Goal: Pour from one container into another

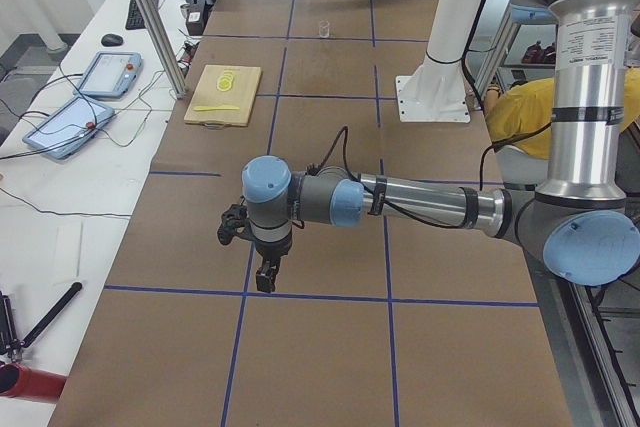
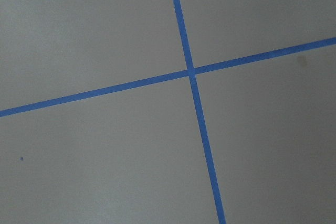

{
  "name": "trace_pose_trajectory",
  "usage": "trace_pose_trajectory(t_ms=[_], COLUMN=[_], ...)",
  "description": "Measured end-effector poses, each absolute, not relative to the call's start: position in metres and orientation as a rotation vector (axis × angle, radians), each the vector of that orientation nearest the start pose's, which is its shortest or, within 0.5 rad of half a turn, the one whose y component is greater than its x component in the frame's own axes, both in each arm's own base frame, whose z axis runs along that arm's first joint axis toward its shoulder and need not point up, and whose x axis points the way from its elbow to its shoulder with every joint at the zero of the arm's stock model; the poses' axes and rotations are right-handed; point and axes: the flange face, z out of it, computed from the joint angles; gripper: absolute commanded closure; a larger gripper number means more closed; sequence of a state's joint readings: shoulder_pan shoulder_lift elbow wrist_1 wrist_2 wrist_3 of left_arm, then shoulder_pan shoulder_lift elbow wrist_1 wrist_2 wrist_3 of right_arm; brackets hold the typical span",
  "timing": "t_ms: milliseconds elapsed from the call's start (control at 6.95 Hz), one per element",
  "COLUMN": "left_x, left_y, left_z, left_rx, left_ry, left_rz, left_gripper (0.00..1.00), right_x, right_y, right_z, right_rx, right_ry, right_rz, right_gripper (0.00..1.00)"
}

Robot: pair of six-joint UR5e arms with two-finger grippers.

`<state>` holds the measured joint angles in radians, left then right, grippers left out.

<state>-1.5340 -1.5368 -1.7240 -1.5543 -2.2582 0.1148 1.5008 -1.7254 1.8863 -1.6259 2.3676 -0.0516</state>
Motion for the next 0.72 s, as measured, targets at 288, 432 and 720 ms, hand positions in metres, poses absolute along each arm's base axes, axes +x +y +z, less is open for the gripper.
trace_pose_trajectory(t_ms=[288, 432, 720], left_x=[-0.052, -0.051, -0.049], left_y=[-0.483, -0.485, -0.488], left_z=[0.610, 0.612, 0.611], left_rx=[0.124, 0.121, 0.122], left_ry=[0.692, 0.698, 0.724], left_rz=[0.178, 0.177, 0.184], left_gripper=[0.00, 0.00, 0.00], right_x=[0.031, 0.031, 0.031], right_y=[-0.432, -0.433, -0.433], right_z=[0.578, 0.583, 0.592], right_rx=[0.091, 0.083, 0.069], right_ry=[-0.798, -0.798, -0.796], right_rz=[-0.155, -0.152, -0.148], right_gripper=[0.00, 0.00, 0.00])
